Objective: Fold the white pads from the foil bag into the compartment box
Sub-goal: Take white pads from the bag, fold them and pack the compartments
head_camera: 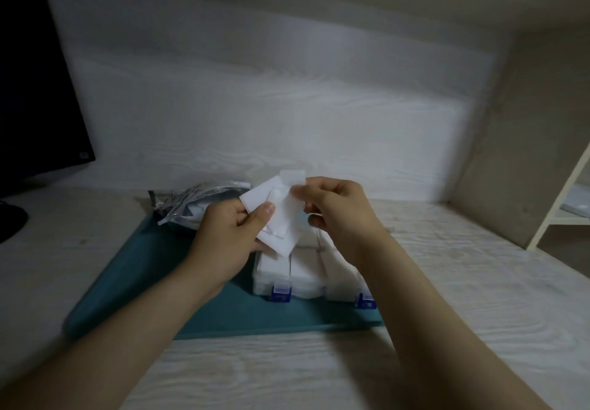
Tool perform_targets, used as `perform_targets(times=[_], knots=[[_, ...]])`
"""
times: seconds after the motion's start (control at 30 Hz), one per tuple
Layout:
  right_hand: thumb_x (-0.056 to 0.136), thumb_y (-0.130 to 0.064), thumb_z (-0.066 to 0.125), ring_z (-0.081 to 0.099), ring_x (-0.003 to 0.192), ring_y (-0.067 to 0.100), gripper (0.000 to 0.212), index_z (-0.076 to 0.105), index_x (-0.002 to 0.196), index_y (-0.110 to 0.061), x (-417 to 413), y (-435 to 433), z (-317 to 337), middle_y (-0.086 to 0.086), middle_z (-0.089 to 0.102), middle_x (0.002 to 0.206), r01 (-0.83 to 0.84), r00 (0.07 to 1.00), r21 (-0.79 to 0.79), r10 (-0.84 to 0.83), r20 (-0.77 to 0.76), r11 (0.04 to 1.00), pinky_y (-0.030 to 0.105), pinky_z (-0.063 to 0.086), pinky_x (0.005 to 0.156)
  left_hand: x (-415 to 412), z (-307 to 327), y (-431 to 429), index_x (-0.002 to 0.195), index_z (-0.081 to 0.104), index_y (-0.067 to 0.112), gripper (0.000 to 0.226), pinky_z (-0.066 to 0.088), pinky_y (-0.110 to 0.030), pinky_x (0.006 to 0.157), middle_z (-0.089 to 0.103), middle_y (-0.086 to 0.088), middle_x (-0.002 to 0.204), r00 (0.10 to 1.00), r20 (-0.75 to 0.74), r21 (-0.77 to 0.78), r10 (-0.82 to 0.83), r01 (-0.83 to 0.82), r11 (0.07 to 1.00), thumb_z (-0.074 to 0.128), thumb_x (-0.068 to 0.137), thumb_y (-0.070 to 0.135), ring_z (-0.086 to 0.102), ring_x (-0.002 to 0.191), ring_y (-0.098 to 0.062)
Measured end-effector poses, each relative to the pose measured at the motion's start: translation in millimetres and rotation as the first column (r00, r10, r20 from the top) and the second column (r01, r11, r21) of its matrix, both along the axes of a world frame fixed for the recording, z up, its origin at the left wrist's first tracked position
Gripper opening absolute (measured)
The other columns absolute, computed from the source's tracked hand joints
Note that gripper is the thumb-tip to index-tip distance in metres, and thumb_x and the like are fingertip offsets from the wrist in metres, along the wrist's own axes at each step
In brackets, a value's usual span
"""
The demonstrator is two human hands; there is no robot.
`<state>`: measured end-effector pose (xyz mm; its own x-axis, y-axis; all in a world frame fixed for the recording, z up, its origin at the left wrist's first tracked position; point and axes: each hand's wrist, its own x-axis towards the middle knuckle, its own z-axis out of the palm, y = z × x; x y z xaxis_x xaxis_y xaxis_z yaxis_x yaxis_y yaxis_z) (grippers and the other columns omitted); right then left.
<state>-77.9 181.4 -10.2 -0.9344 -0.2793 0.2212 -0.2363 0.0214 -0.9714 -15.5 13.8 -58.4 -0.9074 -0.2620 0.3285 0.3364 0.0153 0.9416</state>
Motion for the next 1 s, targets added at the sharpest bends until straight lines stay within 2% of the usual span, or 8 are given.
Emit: perform_targets(times=[0.07,0.2,0.27,0.37,0.43,0.53,0.73,1.0], knots=[[0.094,-0.021,0.077,0.062,0.076,0.013,0.013,0.081,0.094,-0.008,-2,-4,-1,0.000,0.073,0.080,0.029,1.000,-0.100,-0.028,0.011,0.995,0.035,0.052,0.078,-2,-2,-2,0.125,0.071,0.009,0.022,0.066,-0.039,0.072,0.081,-0.006,0.105,1.000,0.004,0.024,0.024,-0.024,0.999,0.060,0.106,0.013,0.079,0.095,-0.025],[0.095,-0.020,0.078,0.062,0.066,0.009,0.009,0.081,0.096,-0.012,2,-7,-6,0.006,0.073,0.075,0.180,0.969,-0.232,-0.213,-0.127,0.956,0.028,0.052,0.072,-6,-3,-4,0.129,0.070,0.007,0.025,0.066,-0.041,0.075,0.081,-0.005,0.110,0.995,0.007,0.076,0.096,-0.096,0.992,0.061,0.106,0.013,0.079,0.100,-0.024],[0.093,-0.017,0.079,0.064,0.064,0.010,0.014,0.077,0.107,-0.015,9,-8,-6,0.012,0.071,0.074,0.134,0.973,-0.251,-0.175,-0.148,0.959,0.024,0.053,0.068,-6,-3,-5,0.127,0.071,0.006,0.024,0.066,-0.043,0.076,0.081,-0.006,0.109,0.994,0.004,0.089,0.108,-0.108,0.990,0.060,0.107,0.013,0.079,0.100,-0.025],[0.093,-0.015,0.080,0.067,0.065,0.015,0.031,0.064,0.119,-0.022,19,-11,-13,0.011,0.070,0.070,0.077,0.971,-0.148,-0.108,-0.212,0.986,0.024,0.058,0.066,-5,-2,-4,0.126,0.071,0.008,0.023,0.066,-0.039,0.076,0.081,-0.007,0.109,0.995,-0.011,0.100,0.098,-0.096,0.990,0.057,0.109,0.014,0.079,0.101,-0.024],[0.094,-0.014,0.078,0.064,0.061,0.016,0.031,0.060,0.117,-0.024,23,-17,-21,0.008,0.067,0.067,0.084,0.962,-0.106,-0.108,-0.252,0.991,0.025,0.057,0.061,-4,0,-2,0.127,0.071,0.008,0.024,0.066,-0.038,0.077,0.081,-0.007,0.110,0.997,-0.024,0.097,0.079,-0.076,0.992,0.056,0.109,0.015,0.079,0.102,-0.024],[0.095,-0.017,0.077,0.061,0.055,0.011,0.020,0.064,0.108,-0.024,24,-23,-28,0.000,0.066,0.062,0.140,0.942,-0.110,-0.166,-0.291,0.984,0.028,0.053,0.056,-2,1,2,0.130,0.070,0.011,0.026,0.066,-0.042,0.082,0.080,-0.008,0.112,0.999,-0.036,0.085,0.041,-0.038,0.996,0.054,0.110,0.016,0.078,0.104,-0.025],[0.091,-0.026,0.081,0.069,0.059,0.011,0.035,0.061,0.120,-0.029,26,-27,-34,0.001,0.071,0.064,0.257,0.896,-0.066,-0.263,-0.358,0.964,0.031,0.057,0.064,-3,1,4,0.128,0.071,0.013,0.026,0.061,-0.053,0.097,0.080,-0.010,0.114,1.000,-0.018,0.113,0.002,0.000,0.994,0.052,0.111,0.016,0.076,0.109,-0.027],[0.092,-0.026,0.079,0.073,0.063,0.014,0.030,0.063,0.116,-0.028,32,-28,-35,0.003,0.074,0.066,0.255,0.911,-0.075,-0.265,-0.317,0.964,0.032,0.058,0.064,-1,4,9,0.127,0.071,0.010,0.027,0.057,-0.047,0.101,0.078,-0.014,0.118,0.995,0.015,0.265,-0.101,0.093,0.960,0.050,0.111,0.014,0.074,0.115,-0.030]])
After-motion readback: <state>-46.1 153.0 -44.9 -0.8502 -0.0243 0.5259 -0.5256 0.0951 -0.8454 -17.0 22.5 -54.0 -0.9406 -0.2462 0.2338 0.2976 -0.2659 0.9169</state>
